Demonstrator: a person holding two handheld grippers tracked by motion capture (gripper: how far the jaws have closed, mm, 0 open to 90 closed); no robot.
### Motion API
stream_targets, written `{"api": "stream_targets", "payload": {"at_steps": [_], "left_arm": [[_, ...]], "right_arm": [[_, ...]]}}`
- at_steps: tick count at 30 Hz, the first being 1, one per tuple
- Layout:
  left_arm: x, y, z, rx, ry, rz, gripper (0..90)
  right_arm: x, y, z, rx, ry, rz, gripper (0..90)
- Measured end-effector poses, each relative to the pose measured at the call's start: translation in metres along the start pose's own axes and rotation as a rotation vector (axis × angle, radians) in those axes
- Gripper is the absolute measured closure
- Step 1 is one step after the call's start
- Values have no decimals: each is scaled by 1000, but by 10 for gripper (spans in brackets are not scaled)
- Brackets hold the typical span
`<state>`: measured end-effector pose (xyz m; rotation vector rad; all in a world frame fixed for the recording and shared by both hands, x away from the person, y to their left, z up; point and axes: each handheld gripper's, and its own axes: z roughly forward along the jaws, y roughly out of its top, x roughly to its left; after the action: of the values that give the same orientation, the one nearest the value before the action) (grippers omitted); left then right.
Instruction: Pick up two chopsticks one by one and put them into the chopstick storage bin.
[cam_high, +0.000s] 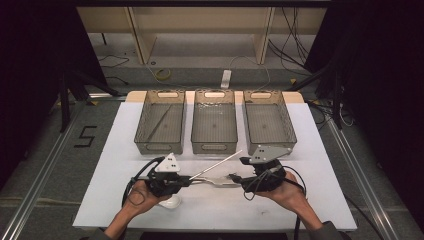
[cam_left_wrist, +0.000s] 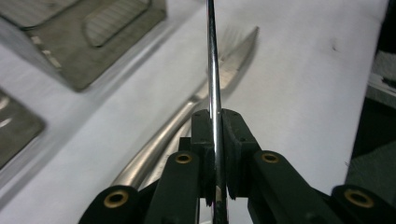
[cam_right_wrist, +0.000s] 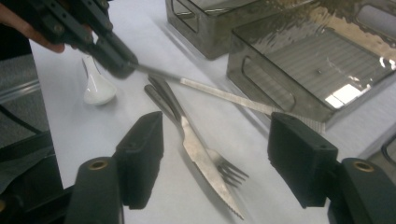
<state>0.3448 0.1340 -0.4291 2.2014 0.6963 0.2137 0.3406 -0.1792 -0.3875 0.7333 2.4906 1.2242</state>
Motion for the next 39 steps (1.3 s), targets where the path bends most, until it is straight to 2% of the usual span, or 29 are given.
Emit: {"api": "stream_targets", "payload": {"at_steps": [3, 6, 9, 15, 18, 20, 23, 26, 30, 33, 35, 39], "left_arm": [[8, -1, -7, -4, 48, -37, 838], [17, -3, -15, -33, 91, -77, 837], [24, -4, -22, -62, 129, -100, 837], [31, -5, -28, -88, 168, -134, 837], [35, -3, -30, -99, 181, -152, 838], [36, 2, -29, -99, 194, -143, 838], [40, 8, -28, -100, 200, -136, 838], [52, 15, -28, -114, 219, -157, 838], [70, 19, -29, -133, 253, -202, 838], [82, 20, -31, -158, 231, -261, 837], [87, 22, -31, -159, 248, -269, 837], [99, 25, -33, -173, 282, -296, 837]], "right_arm": [[-3, -10, -1, -10, -4, 29, 354], [-4, -21, -3, -28, -1, 66, 343], [-5, -32, -5, -58, 14, 116, 314], [-5, -43, -11, -111, 5, 173, 286], [-6, -47, -12, -127, 37, 199, 284], [-6, -51, -12, -132, 44, 219, 284], [-7, -54, -13, -127, 42, 227, 280], [-6, -56, -14, -125, 42, 231, 276], [-6, -60, -16, -122, 40, 238, 273], [-5, -62, -17, -126, 47, 241, 273], [-5, -64, -18, -130, 57, 252, 271], [-6, -66, -20, -136, 44, 254, 263]]}}
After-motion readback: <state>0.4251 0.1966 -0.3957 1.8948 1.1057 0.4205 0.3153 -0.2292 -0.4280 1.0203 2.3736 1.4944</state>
